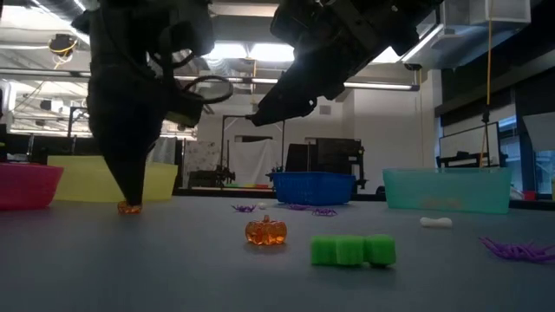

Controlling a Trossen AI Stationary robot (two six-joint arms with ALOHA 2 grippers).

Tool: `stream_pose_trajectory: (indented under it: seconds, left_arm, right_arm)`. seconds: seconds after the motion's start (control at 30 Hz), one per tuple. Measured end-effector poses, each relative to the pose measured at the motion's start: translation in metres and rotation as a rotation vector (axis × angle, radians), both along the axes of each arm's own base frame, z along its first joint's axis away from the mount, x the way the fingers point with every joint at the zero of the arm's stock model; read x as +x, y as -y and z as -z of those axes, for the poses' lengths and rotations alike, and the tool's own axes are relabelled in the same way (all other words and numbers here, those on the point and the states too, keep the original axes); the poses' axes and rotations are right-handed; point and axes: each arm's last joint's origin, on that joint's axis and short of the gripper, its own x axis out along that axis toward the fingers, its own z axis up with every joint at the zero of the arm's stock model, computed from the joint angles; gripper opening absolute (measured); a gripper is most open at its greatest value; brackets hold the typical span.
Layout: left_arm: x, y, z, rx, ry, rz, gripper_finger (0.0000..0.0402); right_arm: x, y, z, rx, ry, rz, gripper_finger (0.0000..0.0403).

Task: Sort Halloween decoration
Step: Put the orange pumpkin toy into the green bin

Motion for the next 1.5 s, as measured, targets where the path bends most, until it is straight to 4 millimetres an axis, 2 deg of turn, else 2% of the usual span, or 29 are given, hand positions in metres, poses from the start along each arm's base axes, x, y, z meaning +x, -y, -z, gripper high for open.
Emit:
stream_pose_trajectory:
  seconds: [0.13, 0.33, 0.87, 1.3, 1.5]
  left_arm:
    - [-0.005, -0.001, 0.009, -0.01, 0.001, -0.001, 0.0162]
    - [-0.006, -0.001, 0.01, -0.01, -0.001, 0.005, 0.0156]
    - [-0.006, 0.0, 0.01, 0.0, 0.011, 0.007, 0.0085]
    - [-0.003, 0.001, 0.01, -0.055, 0.034, 0.015, 0.0079]
    - [0.008, 0.006, 0.006, -0.163, 0.143, 0.044, 0.0079]
  right_arm:
    - [0.0, 0.0, 0.0, 0.0, 0.0, 0.0, 0.0221]
    - [0.0, 0.0, 0.0, 0.0, 0.001, 0.0, 0.0221]
    - [0.0, 0.0, 0.0, 0.0, 0.001, 0.0, 0.0221]
    - [0.0, 0.0, 0.0, -0.001, -0.004, 0.0, 0.0221]
    - [-0.007, 0.001, -0.006, -0.011, -0.029, -0.006, 0.0221]
